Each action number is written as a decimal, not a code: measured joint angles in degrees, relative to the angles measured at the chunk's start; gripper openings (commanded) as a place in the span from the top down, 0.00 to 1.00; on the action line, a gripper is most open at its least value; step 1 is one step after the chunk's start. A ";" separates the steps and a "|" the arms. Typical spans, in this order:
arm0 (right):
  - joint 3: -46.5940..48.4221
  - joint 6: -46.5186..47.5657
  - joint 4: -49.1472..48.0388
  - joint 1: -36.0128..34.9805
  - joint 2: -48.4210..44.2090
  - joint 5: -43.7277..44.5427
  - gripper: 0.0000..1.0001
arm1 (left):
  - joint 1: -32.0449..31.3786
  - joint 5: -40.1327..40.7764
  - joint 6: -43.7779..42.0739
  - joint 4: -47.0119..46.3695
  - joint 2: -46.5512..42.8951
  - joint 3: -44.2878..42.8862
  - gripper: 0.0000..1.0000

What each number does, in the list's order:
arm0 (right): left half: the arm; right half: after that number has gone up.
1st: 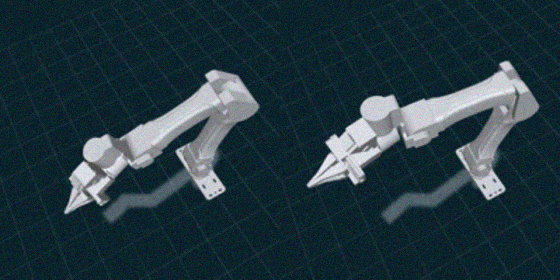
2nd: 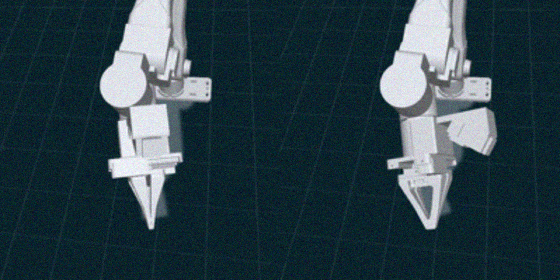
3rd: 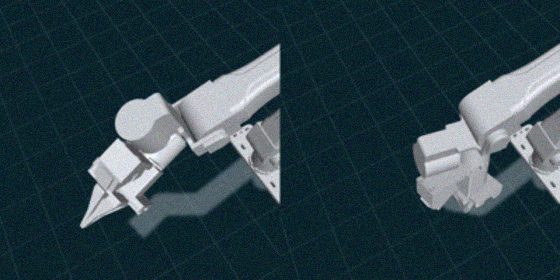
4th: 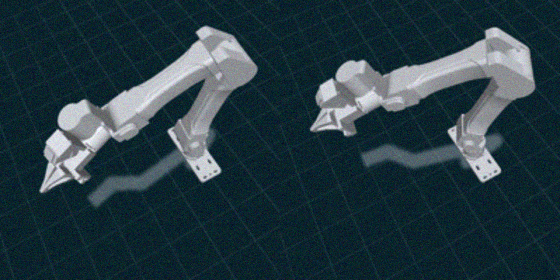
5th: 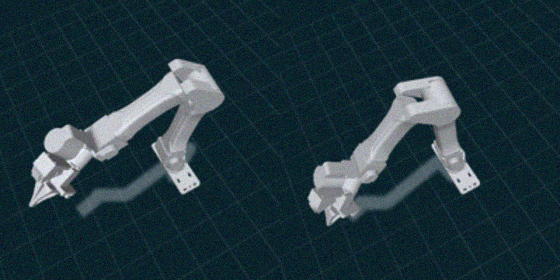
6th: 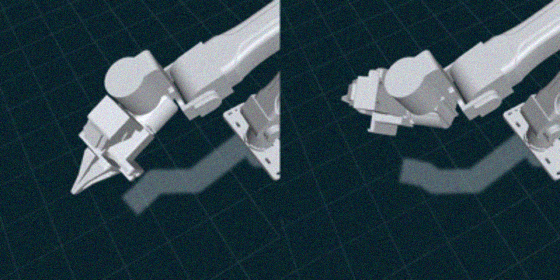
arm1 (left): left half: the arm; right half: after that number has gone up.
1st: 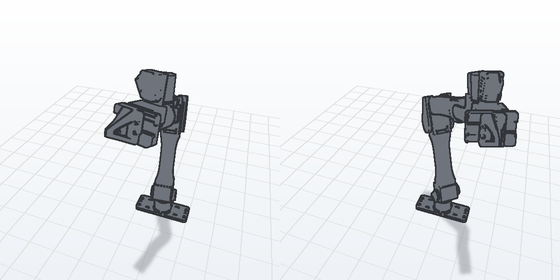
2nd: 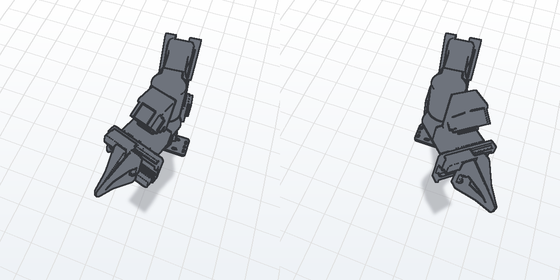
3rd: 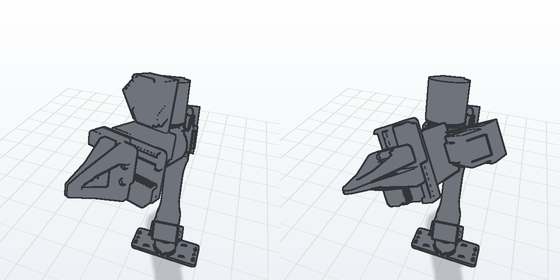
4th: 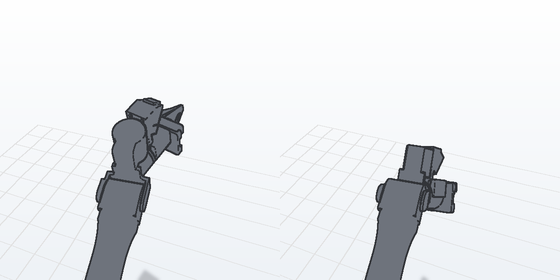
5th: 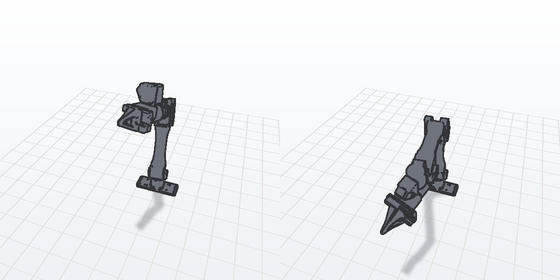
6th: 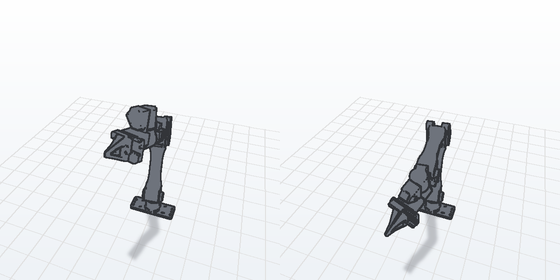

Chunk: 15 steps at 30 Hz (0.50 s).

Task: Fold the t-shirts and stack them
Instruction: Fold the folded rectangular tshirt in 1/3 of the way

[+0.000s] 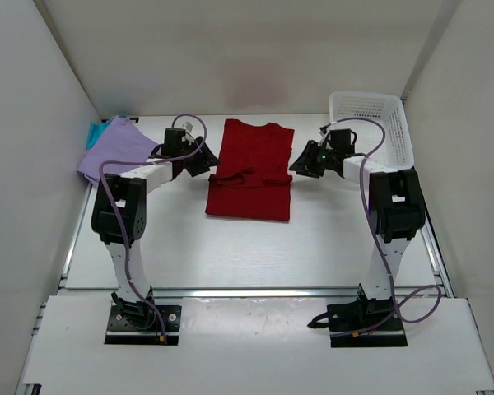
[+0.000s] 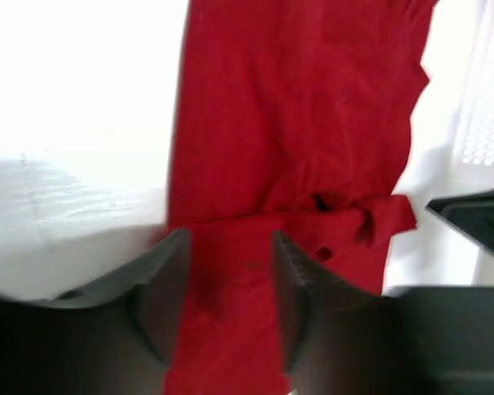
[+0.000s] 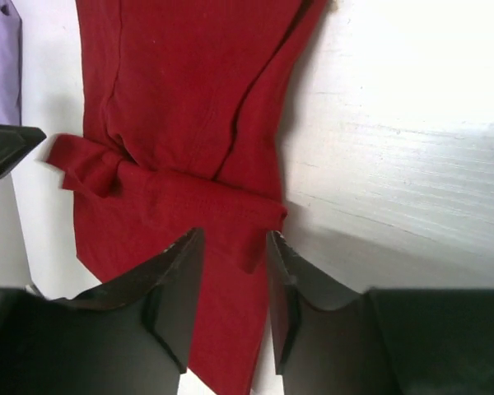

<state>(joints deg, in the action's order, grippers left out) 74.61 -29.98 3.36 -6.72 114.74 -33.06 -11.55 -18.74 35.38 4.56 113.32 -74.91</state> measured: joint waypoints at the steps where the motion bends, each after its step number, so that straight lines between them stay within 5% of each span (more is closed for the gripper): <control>1: 0.00 0.17 0.07 -0.11 -0.42 0.48 0.63 | 0.22 -0.17 0.50 -0.57 -0.26 0.09 0.33; 4: -1.95 0.59 0.00 -1.01 -4.11 3.43 0.66 | 0.72 -0.07 1.68 -2.75 -3.19 2.80 0.43; 6: -6.03 0.94 -1.55 -2.56 -9.27 6.08 0.89 | 0.66 1.01 1.95 -4.22 -7.65 6.88 0.49; 8: -10.54 1.05 -3.67 -5.20 -14.60 7.93 1.00 | -0.44 2.54 2.16 -5.92 -13.40 12.20 0.52; 12: -13.55 2.29 -5.97 -12.52 -17.22 9.77 1.00 | -6.23 4.76 3.65 -12.70 -21.55 23.89 0.57; 15: -13.55 3.78 -6.49 -17.62 -14.14 10.21 0.99 | -9.70 4.50 4.76 -15.63 -18.88 28.70 0.60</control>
<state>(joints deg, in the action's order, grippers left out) 61.06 -26.20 -3.14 -24.34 100.60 -22.85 -21.26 -14.24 40.14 -11.07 94.43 -46.22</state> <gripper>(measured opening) 0.004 0.417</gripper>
